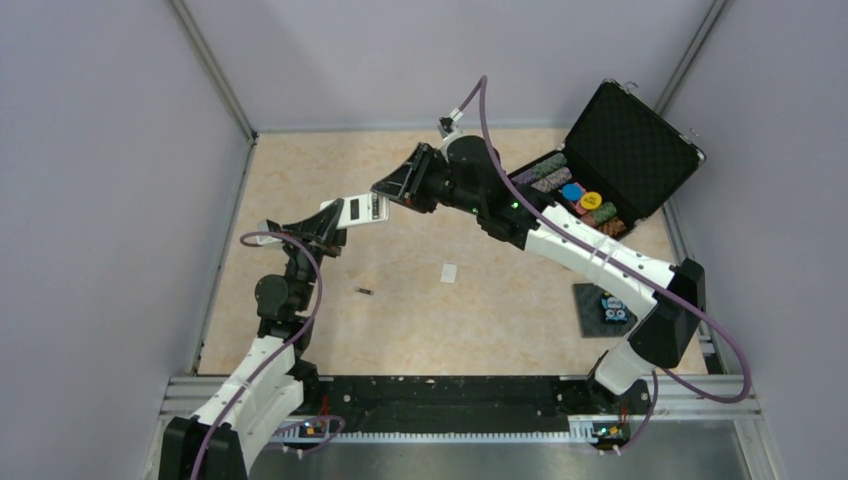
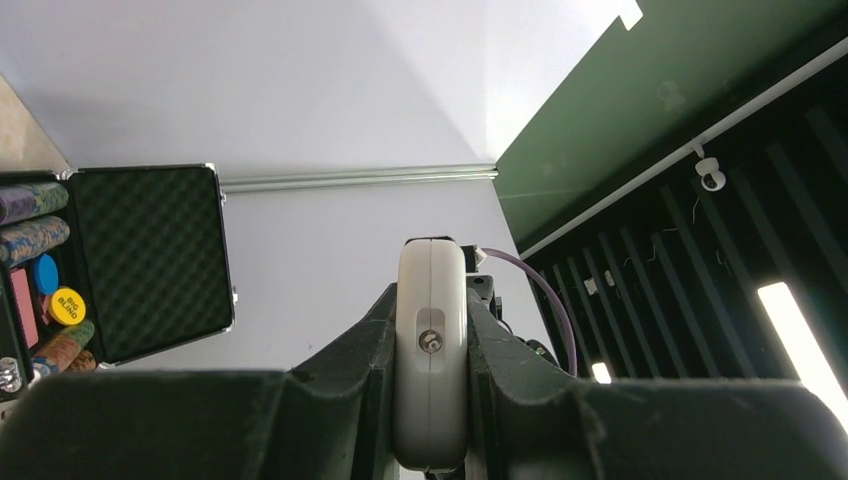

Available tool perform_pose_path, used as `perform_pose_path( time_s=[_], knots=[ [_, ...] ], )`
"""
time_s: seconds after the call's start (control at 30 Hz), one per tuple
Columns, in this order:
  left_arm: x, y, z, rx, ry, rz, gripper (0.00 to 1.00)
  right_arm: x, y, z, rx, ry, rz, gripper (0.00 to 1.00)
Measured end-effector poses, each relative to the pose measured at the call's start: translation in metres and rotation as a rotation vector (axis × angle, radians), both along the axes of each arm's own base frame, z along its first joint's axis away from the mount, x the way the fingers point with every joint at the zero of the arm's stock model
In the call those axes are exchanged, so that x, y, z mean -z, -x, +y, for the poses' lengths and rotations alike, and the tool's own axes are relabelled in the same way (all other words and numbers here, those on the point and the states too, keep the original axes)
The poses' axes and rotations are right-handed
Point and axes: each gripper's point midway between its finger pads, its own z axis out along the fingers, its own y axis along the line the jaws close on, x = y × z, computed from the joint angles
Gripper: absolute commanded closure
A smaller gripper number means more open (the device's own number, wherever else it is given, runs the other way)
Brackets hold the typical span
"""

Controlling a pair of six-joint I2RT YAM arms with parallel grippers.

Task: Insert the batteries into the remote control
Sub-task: Load the battery into the remote control.

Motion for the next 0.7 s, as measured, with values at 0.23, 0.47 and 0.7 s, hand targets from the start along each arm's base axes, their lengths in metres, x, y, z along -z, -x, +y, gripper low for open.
perform_pose_path(
  time_s=[0.23, 0.47, 0.7],
  knots=[
    [0.0002, -0.0019, -0.0004, 0.008, 0.013, 0.014, 1.00, 0.0006, 0.0012, 0.0003, -0.019, 0.019, -0.036, 0.69],
    [-0.0006, -0.0027, -0.0007, 0.009, 0.015, 0.019, 1.00, 0.0029, 0.0007, -0.0006, -0.026, 0.041, -0.062, 0.70],
    [0.0018, -0.0040, -0.0008, 0.010, 0.016, 0.032, 1.00, 0.0055, 0.0000, -0.0009, -0.022, 0.070, -0.097, 0.71]
  ],
)
